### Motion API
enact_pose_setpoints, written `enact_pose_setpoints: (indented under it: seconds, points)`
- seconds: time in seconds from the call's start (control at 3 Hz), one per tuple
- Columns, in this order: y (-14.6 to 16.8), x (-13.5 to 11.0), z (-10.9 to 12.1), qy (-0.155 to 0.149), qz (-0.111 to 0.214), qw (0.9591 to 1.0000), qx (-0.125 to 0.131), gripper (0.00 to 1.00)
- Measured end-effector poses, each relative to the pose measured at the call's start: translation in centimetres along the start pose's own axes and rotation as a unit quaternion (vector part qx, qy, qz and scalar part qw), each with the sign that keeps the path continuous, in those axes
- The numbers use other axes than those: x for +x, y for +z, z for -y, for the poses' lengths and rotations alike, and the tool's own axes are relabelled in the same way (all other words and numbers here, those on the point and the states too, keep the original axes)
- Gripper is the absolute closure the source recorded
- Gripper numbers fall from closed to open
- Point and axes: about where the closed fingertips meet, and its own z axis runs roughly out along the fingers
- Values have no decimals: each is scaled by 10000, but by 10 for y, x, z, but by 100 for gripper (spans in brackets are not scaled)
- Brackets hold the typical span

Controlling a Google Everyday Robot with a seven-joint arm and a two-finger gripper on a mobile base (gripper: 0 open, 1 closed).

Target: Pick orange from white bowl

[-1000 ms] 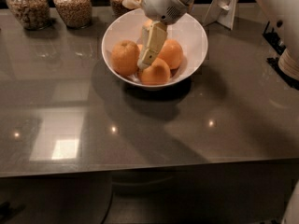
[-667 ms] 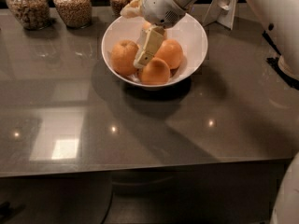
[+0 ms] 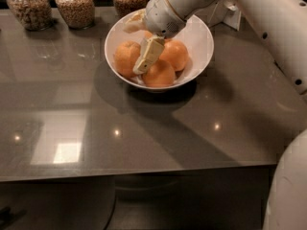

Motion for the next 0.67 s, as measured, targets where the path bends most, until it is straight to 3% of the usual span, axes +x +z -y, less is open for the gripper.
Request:
enact_pose_setpoints:
  seconds: [0.67]
  points:
    - [23,12,9,2,51,9998,-181,27]
